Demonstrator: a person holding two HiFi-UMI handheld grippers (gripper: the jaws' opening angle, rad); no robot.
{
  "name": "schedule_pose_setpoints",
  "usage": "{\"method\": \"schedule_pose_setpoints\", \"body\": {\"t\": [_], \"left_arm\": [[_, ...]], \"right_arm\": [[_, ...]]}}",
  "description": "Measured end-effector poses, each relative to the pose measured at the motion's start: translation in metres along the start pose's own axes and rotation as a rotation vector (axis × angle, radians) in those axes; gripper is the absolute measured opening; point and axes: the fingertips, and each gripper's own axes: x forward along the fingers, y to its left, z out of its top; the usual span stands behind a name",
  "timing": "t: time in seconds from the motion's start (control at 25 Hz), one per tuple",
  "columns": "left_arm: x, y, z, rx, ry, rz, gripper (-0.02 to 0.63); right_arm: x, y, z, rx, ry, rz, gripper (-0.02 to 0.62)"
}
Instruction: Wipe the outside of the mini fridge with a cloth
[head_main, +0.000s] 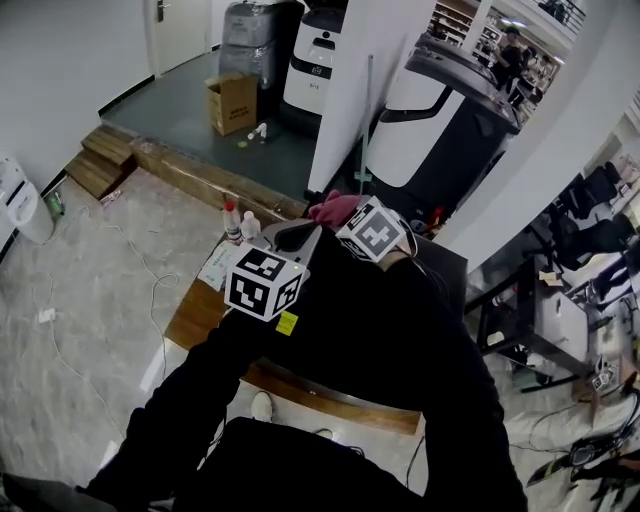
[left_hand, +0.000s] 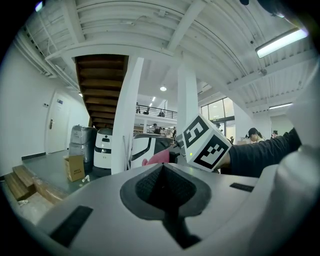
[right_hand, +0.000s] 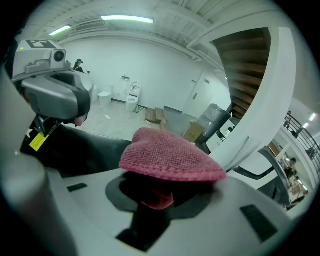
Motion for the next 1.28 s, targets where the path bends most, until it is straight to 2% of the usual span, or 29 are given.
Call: {"method": "schedule_pose_setpoints", "body": {"t": [0.32, 0.92, 1.28], "left_arm": [[0.01, -0.034, -0.012, 0.016, 0.023, -0.046, 0.006], [0.044, -0.176, -0.008, 0.049, 0.03, -0.153, 0.006], [0.055, -0.248, -0.007, 0.066, 0.024, -0.197, 0.006]], "right_arm": [[-0.014, 0.0, -0.029, 0.001, 0.031, -0.014, 0.11], [-0.126, -0.016, -0.159, 0.097, 0.076, -0.092, 0.11], [-0.192, -0.024, -0.239, 0.157, 0.114, -0.154, 0.11]]}}
